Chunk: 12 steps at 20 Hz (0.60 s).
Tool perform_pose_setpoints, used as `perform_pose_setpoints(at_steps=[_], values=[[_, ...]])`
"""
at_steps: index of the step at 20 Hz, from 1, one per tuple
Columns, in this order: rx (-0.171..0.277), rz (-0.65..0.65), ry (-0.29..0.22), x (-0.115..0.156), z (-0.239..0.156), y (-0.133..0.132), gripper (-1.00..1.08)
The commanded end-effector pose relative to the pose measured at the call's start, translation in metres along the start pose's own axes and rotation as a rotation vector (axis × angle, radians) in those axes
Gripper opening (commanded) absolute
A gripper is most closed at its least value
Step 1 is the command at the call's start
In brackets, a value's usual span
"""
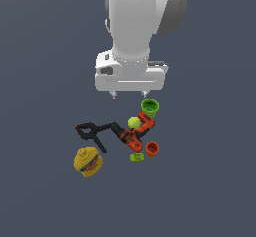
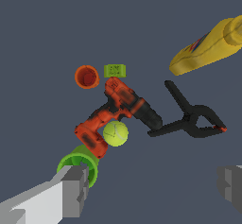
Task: Pick up a designated object from a clutter of objects.
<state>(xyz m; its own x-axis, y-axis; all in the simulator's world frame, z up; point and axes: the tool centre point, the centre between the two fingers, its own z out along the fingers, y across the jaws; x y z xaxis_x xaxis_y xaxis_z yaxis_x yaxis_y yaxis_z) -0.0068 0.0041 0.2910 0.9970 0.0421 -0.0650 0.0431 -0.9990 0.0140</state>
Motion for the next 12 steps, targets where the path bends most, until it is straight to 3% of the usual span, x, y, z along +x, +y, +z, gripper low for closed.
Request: perform_pose_setpoints(at_steps=[1,12], values=[[0.002,-0.009,-0.008,-0.002,0.001,-0.002,1.00],[0.003,0.059,0.000,0.000,0.019,-0.005,1.00]])
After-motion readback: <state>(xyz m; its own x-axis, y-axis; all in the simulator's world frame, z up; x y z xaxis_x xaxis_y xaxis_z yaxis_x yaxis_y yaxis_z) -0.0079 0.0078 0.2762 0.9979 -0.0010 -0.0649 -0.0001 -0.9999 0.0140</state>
